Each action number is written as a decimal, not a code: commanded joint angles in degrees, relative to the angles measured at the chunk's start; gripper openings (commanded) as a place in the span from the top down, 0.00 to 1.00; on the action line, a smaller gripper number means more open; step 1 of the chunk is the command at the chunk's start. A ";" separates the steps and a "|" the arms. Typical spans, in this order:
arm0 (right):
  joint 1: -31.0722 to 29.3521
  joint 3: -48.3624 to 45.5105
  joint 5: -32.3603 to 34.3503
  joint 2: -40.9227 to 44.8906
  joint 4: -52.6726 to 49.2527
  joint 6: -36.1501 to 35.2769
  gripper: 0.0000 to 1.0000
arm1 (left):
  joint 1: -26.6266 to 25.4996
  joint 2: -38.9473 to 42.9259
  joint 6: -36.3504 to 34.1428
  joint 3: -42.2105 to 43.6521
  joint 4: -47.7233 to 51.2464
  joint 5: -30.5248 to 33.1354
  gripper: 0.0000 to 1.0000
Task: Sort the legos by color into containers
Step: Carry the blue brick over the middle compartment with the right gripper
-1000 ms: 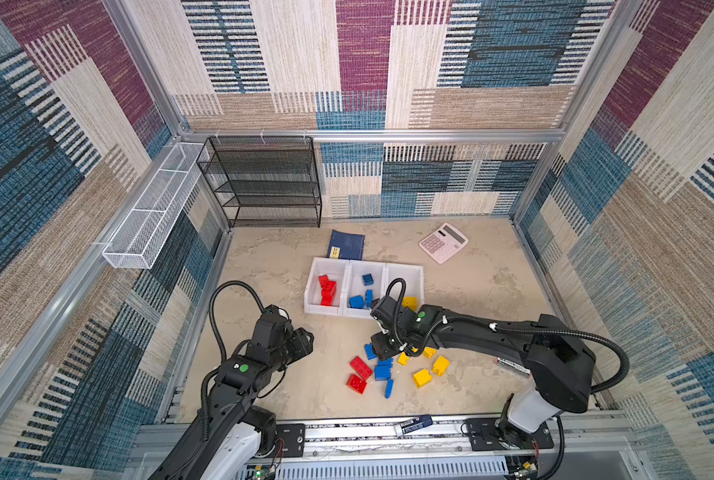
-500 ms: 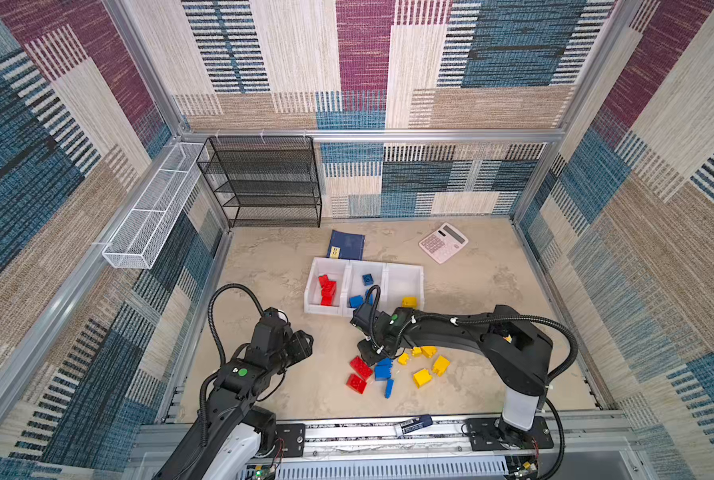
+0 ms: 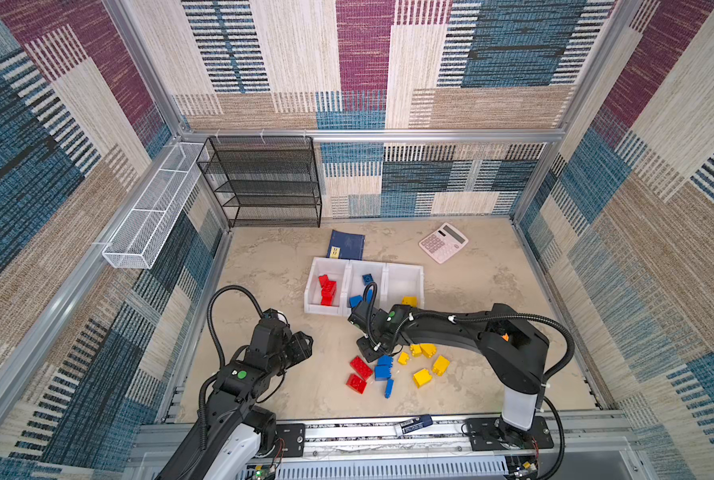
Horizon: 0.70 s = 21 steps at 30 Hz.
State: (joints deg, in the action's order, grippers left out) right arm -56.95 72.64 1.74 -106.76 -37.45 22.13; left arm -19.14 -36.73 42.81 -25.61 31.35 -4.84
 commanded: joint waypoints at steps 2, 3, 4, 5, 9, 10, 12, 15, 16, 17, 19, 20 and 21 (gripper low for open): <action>2.85 6.32 3.12 1.40 -1.26 -4.65 0.66 | 0.06 0.09 1.80 0.29 0.64 0.36 0.42; 4.00 8.25 3.93 0.93 -1.92 -5.83 0.66 | 0.03 0.09 1.69 0.22 0.63 0.15 0.42; 5.19 10.32 4.46 0.20 -2.32 -6.89 0.66 | 0.05 0.14 1.51 0.16 0.63 0.01 0.42; 6.15 11.83 4.62 -0.61 -2.61 -7.74 0.66 | 0.03 0.10 1.42 0.12 0.61 -0.15 0.42; 9.19 17.36 5.30 -4.77 -2.37 -11.09 0.66 | -0.01 0.09 1.44 0.27 0.63 -0.52 0.42; 9.75 18.67 5.36 -6.13 -2.51 -11.56 0.66 | 0.02 0.08 1.42 0.41 0.60 -0.67 0.42; 10.69 21.23 5.56 -8.51 -3.05 -12.15 0.66 | 0.02 0.08 1.36 0.60 0.55 -1.03 0.41; 11.49 23.73 5.52 -10.75 -3.24 -12.46 0.66 | 0.06 0.10 1.18 0.77 0.55 -1.79 0.41; 11.66 24.39 5.46 -11.22 -3.37 -12.46 0.66 | 0.06 0.10 1.10 0.82 0.55 -2.05 0.41; 11.72 24.81 5.64 -11.57 -3.56 -12.23 0.65 | 0.04 0.16 0.96 0.82 0.54 -2.25 0.42; 11.84 25.20 5.92 -12.06 -3.92 -11.95 0.61 | 0.00 0.14 0.83 0.90 0.51 -2.65 0.41; 11.86 25.35 6.14 -12.15 -4.11 -11.86 0.58 | 0.00 0.12 0.79 0.91 0.48 -2.80 0.41; 11.82 25.25 6.33 -12.24 -4.28 -11.77 0.56 | -0.01 0.10 0.83 0.91 0.59 -2.97 0.41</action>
State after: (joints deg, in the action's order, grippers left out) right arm -45.04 97.45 7.09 -118.61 -40.80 10.46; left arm -19.14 -36.69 42.78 -24.86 31.48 -6.59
